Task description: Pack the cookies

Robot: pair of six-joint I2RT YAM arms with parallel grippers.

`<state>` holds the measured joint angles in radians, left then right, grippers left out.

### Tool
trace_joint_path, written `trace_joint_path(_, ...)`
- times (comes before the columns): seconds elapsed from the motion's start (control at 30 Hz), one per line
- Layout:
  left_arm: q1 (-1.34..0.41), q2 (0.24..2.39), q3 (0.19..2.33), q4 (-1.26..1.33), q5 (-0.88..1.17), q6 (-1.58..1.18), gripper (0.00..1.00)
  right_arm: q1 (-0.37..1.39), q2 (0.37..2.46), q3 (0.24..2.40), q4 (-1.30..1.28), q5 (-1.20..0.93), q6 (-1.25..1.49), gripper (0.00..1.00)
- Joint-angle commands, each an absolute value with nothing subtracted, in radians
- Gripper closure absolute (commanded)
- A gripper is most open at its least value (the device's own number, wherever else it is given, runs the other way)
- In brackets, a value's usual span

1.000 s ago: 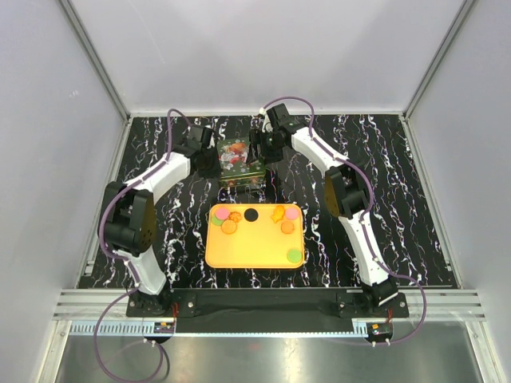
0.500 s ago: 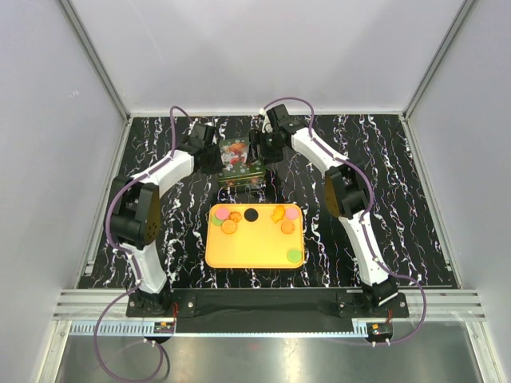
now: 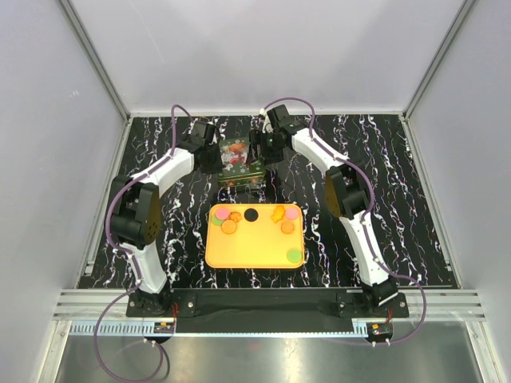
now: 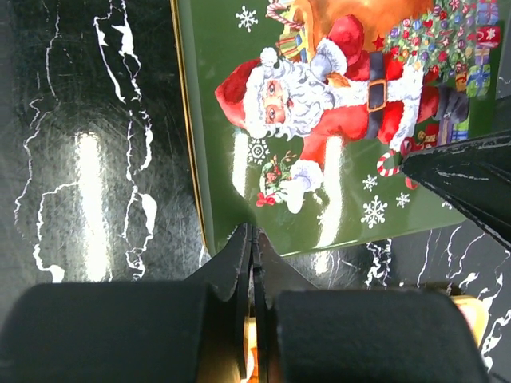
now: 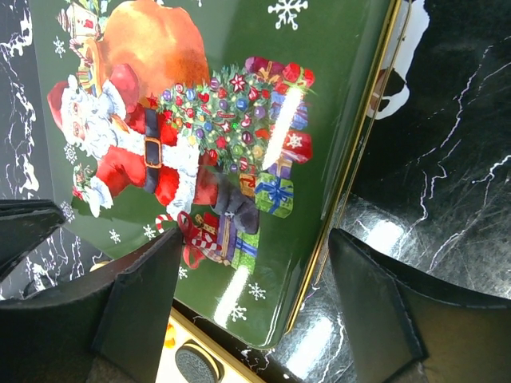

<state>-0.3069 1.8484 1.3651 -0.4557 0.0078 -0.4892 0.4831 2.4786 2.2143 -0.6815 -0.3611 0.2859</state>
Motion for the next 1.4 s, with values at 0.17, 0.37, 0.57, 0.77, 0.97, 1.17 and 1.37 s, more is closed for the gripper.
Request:
trace_joint_path(0.17,-0.287,1.723,1.526,-0.495,0.041,-0.446,0.50,0.454,2.360,2.135,-0.666,-0.295,0.262,0.15)
trace_joint_path(0.37,-0.290,1.628,1.500,-0.508,0.077,-0.437,0.24,0.407,2.203,2.045,-0.569,-0.285,0.302,0.00)
trace_joint_path(0.57,-0.288,1.444,1.364,-0.497,0.109,-0.425,0.17,0.394,1.950,1.826,-0.459,-0.209,0.327,0.00)
trace_joint_path(0.77,-0.290,1.263,1.244,-0.514,0.136,-0.376,0.01,0.393,1.677,1.544,-0.364,-0.127,0.360,0.00)
trace_joint_path(0.97,-0.290,1.120,1.106,-0.525,0.172,-0.344,0.01,0.394,1.436,1.292,-0.345,-0.005,0.406,0.00)
trace_joint_path(1.17,-0.290,1.057,1.029,-0.505,0.175,-0.330,0.01,0.394,1.261,1.115,-0.351,0.067,0.405,0.00)
trace_joint_path(1.37,-0.290,1.049,1.023,-0.497,0.195,-0.331,0.01,0.393,1.170,1.060,-0.341,0.061,0.406,0.00)
